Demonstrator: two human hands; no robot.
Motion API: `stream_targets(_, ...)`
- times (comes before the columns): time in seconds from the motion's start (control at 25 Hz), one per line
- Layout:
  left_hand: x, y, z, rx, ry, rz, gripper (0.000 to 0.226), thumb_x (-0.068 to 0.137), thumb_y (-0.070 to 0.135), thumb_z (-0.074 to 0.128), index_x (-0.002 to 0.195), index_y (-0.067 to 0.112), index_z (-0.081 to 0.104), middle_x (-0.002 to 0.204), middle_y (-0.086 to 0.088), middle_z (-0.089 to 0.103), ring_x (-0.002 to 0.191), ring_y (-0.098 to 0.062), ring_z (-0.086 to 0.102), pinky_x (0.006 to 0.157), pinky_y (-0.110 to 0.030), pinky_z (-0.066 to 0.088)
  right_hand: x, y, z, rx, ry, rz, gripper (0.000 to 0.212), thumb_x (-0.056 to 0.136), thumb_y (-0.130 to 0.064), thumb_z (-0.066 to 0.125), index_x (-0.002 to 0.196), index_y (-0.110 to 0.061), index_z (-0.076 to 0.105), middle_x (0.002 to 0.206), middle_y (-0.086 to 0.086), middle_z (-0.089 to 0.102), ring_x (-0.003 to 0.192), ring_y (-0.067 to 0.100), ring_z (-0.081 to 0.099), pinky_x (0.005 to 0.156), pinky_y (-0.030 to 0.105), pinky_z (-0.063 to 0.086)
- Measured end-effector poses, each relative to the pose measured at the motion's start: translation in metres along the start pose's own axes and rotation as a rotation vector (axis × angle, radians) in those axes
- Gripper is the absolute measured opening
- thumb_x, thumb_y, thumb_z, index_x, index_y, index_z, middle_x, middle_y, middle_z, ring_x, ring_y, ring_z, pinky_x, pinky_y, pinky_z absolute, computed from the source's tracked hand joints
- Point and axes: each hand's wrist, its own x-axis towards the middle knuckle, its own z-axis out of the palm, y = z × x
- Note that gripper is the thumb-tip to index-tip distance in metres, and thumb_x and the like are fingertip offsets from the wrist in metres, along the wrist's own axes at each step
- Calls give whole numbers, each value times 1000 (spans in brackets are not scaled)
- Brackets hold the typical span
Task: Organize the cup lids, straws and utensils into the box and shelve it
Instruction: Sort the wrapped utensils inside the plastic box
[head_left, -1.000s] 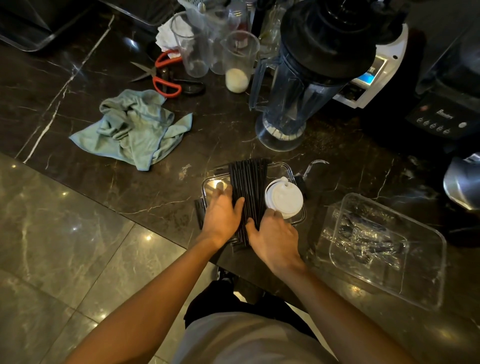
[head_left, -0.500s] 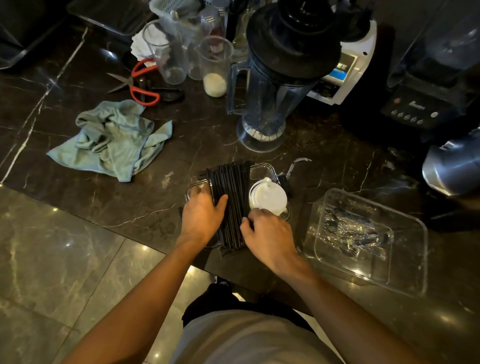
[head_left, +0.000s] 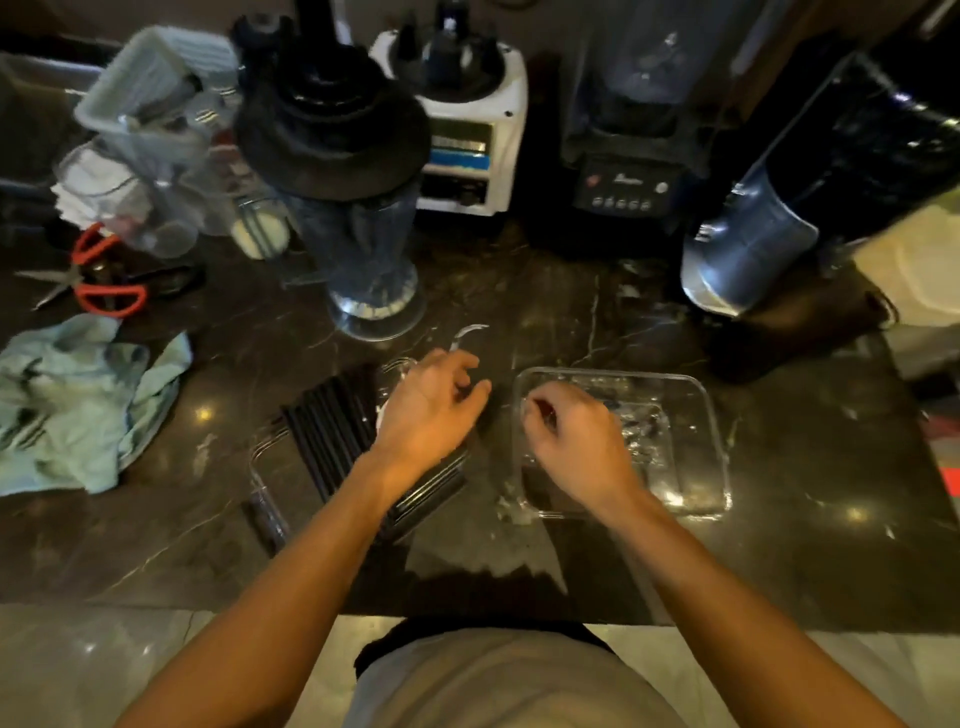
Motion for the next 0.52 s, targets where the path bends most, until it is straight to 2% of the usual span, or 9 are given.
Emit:
stream_targets(0.12,12,36,33,-9,-108,112,35,93,31,73,125,17,70,99,3,64,83,-12,65,83,-32,57,-2,36,-28,-63,21,116,19,95,-28,63,108,-17,72,98,2,73,88,20,68,77,40,56)
stream_targets(0.24,16,65,65,13,-204,184,36,92,33,72,126,20,70,102,6,63,89,-14,67,87,-36,58,-5,70,-46,-95,-61,170,20,96,-28,62,109,-16,69,104,3,69,92,21,67,77,37,55)
stream_targets(0.32,16,81,85,55,-261,218,37,95,35,69,129,20,68,111,3,67,96,-15,69,89,-37,59,-9,89,-52,-119,-144,184,23,96,-28,63,115,-16,66,111,3,66,97,21,66,80,34,54)
stream_targets(0.36,16,86,94,94,-291,229,37,96,35,68,130,20,67,118,0,68,100,-17,69,88,-37,59,-10,98,-53,-134,-203,195,27,96,-27,63,121,-16,64,119,4,64,105,22,64,86,36,54)
stream_targets(0.44,14,88,109,214,-383,226,40,96,33,67,133,18,63,128,-5,65,108,-23,69,89,-37,58,-12,109,-50,-164,-342,233,37,96,-23,63,132,-17,58,135,6,57,124,27,55,102,44,50)
stream_targets(0.52,12,87,124,357,-487,189,47,95,32,68,139,17,57,136,-9,58,120,-29,63,97,-45,56,-12,118,-46,-222,-447,248,49,93,-19,66,140,-16,50,147,8,47,135,31,45,109,50,44)
